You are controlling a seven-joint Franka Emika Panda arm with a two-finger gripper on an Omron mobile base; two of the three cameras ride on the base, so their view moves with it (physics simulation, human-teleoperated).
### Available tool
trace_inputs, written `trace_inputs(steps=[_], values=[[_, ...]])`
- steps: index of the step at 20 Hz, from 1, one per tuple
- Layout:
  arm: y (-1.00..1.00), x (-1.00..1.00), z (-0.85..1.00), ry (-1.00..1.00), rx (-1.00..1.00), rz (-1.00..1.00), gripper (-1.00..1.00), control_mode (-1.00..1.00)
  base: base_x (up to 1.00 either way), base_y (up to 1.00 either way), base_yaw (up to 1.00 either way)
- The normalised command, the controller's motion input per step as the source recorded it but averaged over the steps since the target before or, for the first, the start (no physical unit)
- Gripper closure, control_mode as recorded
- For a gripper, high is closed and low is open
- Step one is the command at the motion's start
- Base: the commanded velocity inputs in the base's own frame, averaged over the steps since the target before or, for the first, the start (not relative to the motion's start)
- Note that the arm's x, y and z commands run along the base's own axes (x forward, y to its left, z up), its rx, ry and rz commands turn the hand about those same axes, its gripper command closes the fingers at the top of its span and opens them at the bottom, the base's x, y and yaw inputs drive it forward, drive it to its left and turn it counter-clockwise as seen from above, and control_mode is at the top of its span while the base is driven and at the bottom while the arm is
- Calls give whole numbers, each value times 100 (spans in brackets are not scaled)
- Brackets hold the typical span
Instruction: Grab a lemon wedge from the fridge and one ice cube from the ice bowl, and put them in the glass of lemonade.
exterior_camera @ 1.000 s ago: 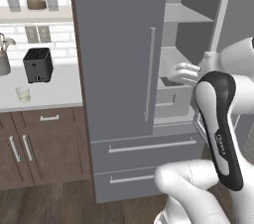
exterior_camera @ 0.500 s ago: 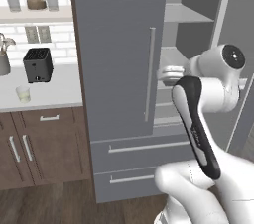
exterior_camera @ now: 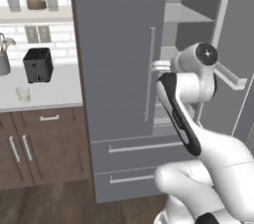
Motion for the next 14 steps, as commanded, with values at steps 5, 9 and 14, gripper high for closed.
trace_inputs(steps=[5, 9, 14], values=[[-8, 64, 0, -3, 0, -7, -100, -100, 0, 0, 0], [-1, 60, -19, -12, 0, -3, -100, -100, 0, 0, 0], [0, 57, -36, -17, 0, 0, -100, -100, 0, 0, 0]])
